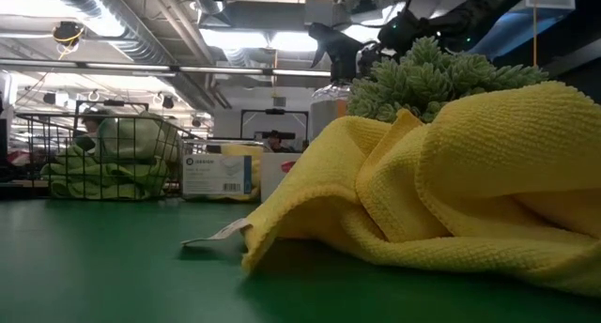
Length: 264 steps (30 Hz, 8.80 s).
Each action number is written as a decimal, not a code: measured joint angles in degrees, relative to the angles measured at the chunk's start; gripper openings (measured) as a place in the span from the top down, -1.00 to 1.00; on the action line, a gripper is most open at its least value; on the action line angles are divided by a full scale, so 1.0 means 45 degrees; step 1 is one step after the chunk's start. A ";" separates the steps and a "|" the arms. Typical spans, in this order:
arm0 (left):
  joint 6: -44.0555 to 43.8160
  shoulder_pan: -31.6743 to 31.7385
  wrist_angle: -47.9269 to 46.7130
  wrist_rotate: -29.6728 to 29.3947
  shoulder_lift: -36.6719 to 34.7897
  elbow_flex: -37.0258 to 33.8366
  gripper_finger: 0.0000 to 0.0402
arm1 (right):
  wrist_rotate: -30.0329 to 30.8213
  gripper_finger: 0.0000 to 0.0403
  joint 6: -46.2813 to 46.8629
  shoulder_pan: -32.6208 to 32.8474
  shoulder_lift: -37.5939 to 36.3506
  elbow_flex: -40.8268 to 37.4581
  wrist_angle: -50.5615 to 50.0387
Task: Sort microfiber towel by color & place in baskets
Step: Put the left light blue microfiber towel into the middle transparent bin, then put the blue microfiber towel into the middle transparent bin
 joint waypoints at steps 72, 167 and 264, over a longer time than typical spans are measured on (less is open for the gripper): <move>0.0005 0.0005 0.0000 -0.0005 -0.0005 -0.0005 0.32 | 0.5485 0.01 -0.1177 0.0000 -0.0040 0.6831 -1.2750; -0.0005 0.0000 -0.0001 -0.0005 -0.0005 -0.0005 0.32 | 0.6722 0.55 0.8242 1.3070 -0.0973 -0.4439 -0.6524; 0.1200 0.0641 0.2025 -0.0092 -0.3128 -0.5241 0.32 | 0.5153 0.92 -0.3211 -0.0690 0.4456 0.5304 -0.9421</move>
